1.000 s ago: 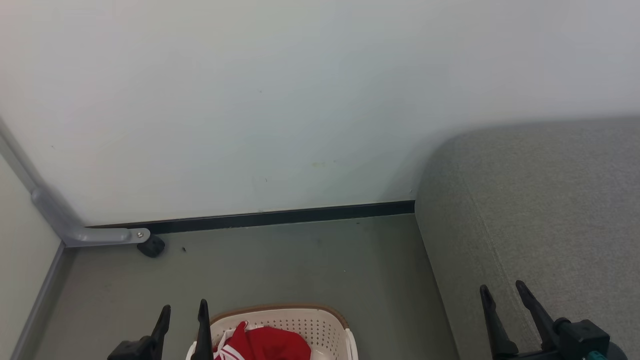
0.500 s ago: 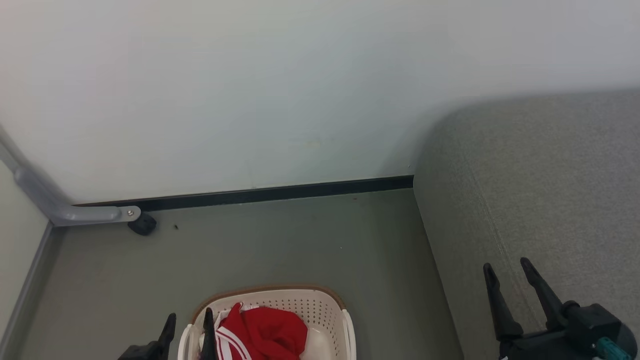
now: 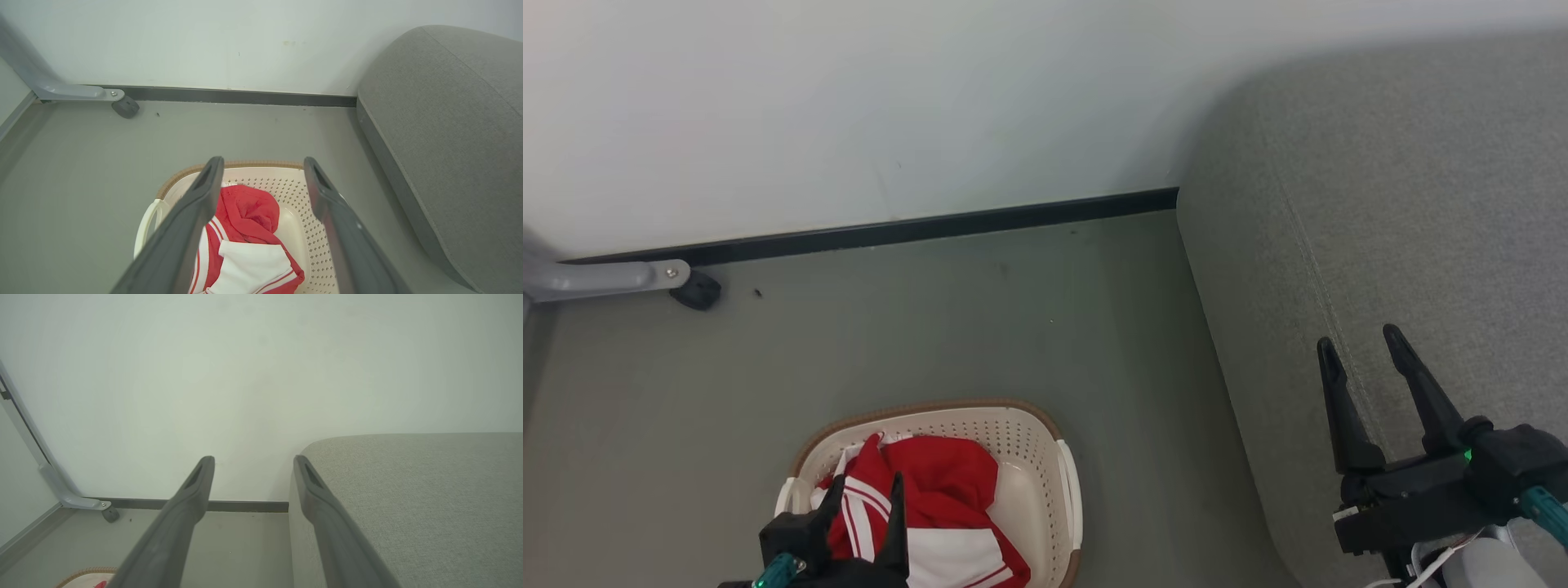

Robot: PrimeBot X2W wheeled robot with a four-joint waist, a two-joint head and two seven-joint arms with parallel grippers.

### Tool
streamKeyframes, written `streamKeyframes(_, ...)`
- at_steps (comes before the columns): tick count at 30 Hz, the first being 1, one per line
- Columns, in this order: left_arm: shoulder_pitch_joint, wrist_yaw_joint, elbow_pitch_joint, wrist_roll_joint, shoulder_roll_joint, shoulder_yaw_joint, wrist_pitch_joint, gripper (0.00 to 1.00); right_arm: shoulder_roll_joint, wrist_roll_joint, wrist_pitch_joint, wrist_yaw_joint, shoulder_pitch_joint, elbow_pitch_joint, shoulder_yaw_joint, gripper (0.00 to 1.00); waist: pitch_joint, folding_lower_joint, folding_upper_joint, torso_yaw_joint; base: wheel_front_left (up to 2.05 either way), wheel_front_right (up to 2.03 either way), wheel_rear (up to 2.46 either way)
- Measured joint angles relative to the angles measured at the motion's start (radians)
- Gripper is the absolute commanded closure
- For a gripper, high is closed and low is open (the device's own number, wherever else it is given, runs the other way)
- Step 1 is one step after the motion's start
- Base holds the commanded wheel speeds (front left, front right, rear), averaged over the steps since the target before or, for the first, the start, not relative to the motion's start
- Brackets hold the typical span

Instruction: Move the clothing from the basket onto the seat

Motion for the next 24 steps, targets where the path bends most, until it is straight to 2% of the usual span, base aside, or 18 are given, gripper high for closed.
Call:
streamKeyframes(11, -0.131, -0.009, 0.135, 0.0, -0.005, -0.031, 0.055, 0.0, 0.018, 0.0, 0.0, 0.0, -0.08, -0.087, -0.002, 0.0, 0.147, 0.0001, 0.0, -0.074, 0.0, 0.0, 0.0)
streamKeyframes(20, -0.239, -0.036, 0.219, -0.001, -0.006, -0.03, 0.129, 0.0, 0.026, 0.0, -0.002, -0.006, -0.116, -0.179, -0.025, 0.0, 0.276, 0.0001, 0.0001, -0.143, 0.0, 0.0, 0.0)
streamKeyframes(24, -0.28, -0.044, 0.255, -0.001, 0.017, -0.028, 0.167, 0.0, 0.042, 0.0, -0.007, -0.014, -0.132, -0.213, -0.033, 0.0, 0.336, 0.0001, 0.0001, -0.171, 0.0, 0.0, 0.0)
